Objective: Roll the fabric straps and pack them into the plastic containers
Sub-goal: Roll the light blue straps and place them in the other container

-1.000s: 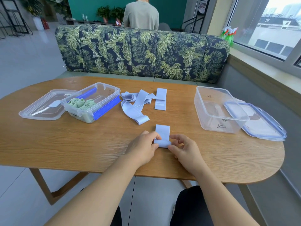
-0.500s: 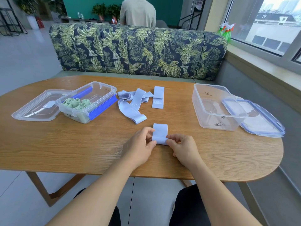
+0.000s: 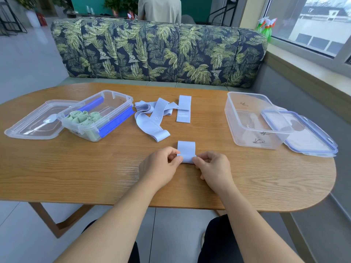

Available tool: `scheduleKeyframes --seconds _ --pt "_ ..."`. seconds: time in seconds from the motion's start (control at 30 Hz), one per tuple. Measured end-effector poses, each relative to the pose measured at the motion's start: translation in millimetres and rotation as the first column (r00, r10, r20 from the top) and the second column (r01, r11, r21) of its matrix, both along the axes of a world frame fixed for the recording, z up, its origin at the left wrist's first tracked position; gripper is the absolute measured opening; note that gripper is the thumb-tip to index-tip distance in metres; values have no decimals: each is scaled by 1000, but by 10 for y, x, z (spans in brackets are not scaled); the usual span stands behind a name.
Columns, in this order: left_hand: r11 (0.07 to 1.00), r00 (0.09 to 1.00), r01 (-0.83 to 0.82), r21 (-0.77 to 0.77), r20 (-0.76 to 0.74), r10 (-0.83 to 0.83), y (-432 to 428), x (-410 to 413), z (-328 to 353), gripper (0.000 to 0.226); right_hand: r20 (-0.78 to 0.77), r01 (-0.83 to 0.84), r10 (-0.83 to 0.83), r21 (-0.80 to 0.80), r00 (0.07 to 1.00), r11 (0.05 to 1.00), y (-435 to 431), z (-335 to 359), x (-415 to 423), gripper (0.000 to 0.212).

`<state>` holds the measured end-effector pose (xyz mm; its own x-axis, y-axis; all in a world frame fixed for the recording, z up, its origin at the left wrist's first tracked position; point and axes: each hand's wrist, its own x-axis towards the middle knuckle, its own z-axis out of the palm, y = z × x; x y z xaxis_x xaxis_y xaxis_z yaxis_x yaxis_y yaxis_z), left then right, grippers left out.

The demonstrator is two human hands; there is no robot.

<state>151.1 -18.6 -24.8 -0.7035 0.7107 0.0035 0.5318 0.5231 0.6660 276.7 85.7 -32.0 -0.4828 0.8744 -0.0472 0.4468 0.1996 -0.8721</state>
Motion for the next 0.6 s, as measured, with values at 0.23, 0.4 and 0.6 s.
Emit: scheduleKeyframes --seconds 0.23,0.4,0.6 --pt "1000 997 -12 23 -70 14 -15 62 -27 26 21 52 -52 -15 998 999 24 32 -62 19" --pt "998 981 -24 -52 -191 14 -27 198 -66 40 9 152 -152 33 988 988 -46 -42 -111 18" --pt "997 983 -27 -76 -181 13 -13 206 -83 42 12 207 -208 38 978 978 -108 -55 -126 21"
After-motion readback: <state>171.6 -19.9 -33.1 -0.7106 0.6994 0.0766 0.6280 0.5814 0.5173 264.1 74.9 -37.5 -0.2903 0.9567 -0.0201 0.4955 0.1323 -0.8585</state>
